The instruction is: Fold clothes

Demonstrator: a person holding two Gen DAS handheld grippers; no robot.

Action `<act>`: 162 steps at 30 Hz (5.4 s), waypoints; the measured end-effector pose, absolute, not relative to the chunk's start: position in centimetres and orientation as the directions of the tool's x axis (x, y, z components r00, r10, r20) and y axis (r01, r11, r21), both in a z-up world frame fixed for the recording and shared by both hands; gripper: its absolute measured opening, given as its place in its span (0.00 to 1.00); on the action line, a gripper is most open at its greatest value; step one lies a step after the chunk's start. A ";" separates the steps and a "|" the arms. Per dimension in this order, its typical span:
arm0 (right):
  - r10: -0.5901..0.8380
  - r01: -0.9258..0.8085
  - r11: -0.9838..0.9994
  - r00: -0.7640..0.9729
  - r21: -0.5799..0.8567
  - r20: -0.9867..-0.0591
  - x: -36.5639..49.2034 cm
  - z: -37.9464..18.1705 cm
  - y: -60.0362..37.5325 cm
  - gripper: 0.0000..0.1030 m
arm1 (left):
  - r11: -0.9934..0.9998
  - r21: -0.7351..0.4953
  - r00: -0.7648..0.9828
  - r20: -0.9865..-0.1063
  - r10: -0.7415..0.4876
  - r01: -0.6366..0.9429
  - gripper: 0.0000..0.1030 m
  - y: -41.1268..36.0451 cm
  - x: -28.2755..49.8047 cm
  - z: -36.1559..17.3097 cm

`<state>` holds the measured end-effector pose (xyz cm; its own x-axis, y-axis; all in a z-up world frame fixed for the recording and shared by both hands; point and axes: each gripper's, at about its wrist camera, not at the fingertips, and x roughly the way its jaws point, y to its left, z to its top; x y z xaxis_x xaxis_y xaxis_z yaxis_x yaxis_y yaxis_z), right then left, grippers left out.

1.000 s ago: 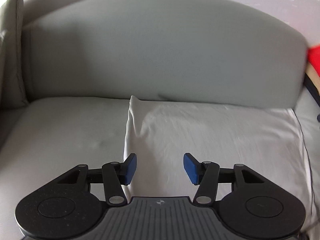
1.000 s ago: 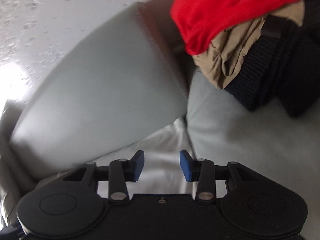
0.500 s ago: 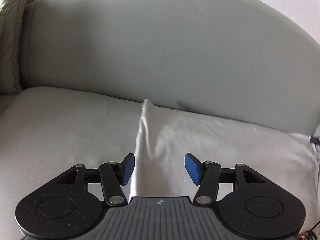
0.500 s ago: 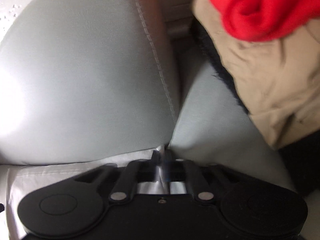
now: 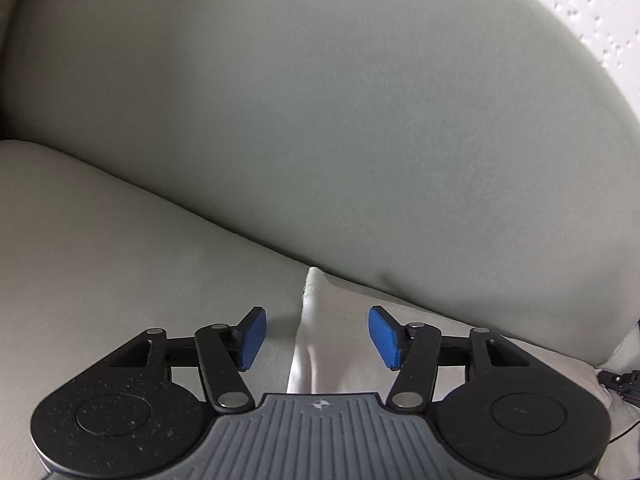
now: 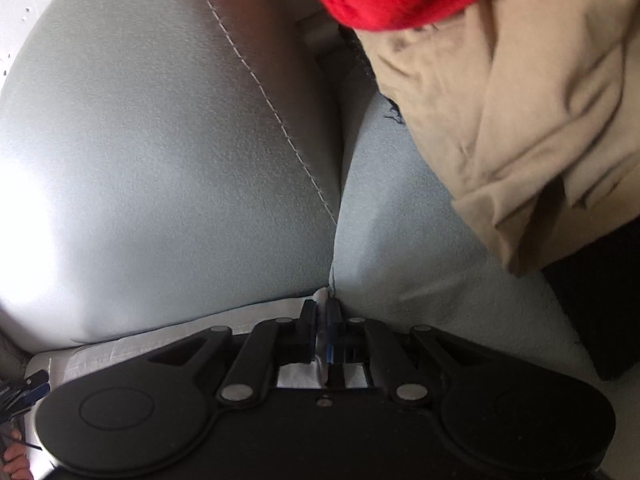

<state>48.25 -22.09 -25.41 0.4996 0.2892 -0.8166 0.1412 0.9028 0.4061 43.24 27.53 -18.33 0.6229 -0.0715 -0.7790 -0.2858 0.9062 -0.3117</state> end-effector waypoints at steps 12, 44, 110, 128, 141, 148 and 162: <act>0.284 0.123 0.907 0.525 0.402 -0.802 46.2 -25.8 -20.8 0.03 | 0.946 -0.188 0.668 -0.743 0.038 -0.263 0.02 26.3 42.2 -16.3; 0.239 0.311 0.840 0.522 0.444 -0.819 12.2 -15.1 -25.9 0.04 | 0.946 0.081 0.476 -0.848 0.231 -0.315 0.03 18.2 2.7 -9.9; 0.447 0.040 0.865 0.395 0.501 -0.803 5.8 -14.5 -18.1 0.36 | 0.995 -0.095 0.547 -0.835 -0.067 -0.023 0.33 10.7 -4.4 -10.2; 0.575 -0.060 0.794 0.394 0.604 -0.717 7.3 -13.5 -12.7 0.54 | 0.977 -0.147 0.610 -0.792 -0.023 -0.155 0.37 18.1 -1.1 -7.8; 0.587 0.045 0.769 0.346 0.637 -0.732 13.0 -19.6 -6.5 0.56 | 0.710 -0.663 0.632 -0.660 -0.406 -0.237 0.34 29.7 8.8 -16.3; 0.604 0.083 0.739 0.358 0.669 -0.712 12.8 -20.6 -6.9 0.62 | 0.651 -0.722 0.614 -0.629 -0.476 -0.235 0.33 31.4 9.9 -17.8; 0.591 0.096 0.745 0.365 0.660 -0.719 12.8 -20.2 -6.5 0.72 | 0.509 -0.849 0.650 -0.470 -0.597 -0.146 0.30 30.1 12.2 -18.5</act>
<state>12.83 -6.50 -20.16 0.3653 0.5909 -0.7193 0.0955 0.7448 0.6604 12.17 30.10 -18.54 0.6505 -0.5969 -0.4697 -0.1460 0.5086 -0.8485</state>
